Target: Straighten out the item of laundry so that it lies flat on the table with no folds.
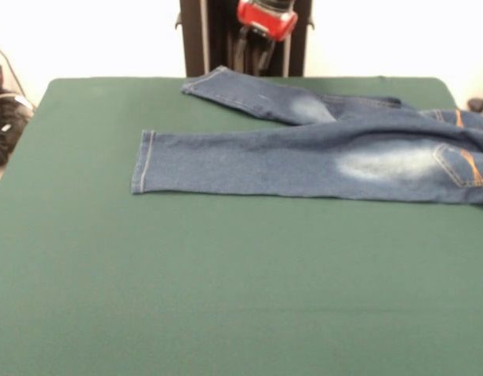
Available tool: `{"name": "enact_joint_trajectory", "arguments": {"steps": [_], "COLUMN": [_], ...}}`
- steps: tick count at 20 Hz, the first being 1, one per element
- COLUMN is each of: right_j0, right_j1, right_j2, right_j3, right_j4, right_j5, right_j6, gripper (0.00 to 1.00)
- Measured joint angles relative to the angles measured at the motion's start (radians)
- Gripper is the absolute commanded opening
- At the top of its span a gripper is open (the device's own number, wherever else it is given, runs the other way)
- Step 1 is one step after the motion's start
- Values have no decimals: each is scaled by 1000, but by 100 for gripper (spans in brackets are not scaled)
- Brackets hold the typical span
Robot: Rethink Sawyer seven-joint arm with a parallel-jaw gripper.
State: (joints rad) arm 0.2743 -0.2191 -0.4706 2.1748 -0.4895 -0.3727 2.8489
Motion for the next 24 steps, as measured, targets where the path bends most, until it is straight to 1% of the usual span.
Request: {"name": "enact_joint_trajectory", "arguments": {"steps": [2, 7, 9, 12, 19, 24], "right_j0": [-3, -2, 0, -4, -27, -46], "right_j1": [15, 39, 51, 52, 41, 16], "right_j2": [-7, -21, -21, -21, -21, -21], "right_j3": [9, 33, 46, 50, 50, 50], "right_j4": [22, 102, 157, 179, 179, 180], "right_j5": [-39, -195, -301, -347, -345, -314], "right_j6": [0, 0, 0, 0, 0, 0], "gripper": [100, 100, 100, 100, 100, 100]}}
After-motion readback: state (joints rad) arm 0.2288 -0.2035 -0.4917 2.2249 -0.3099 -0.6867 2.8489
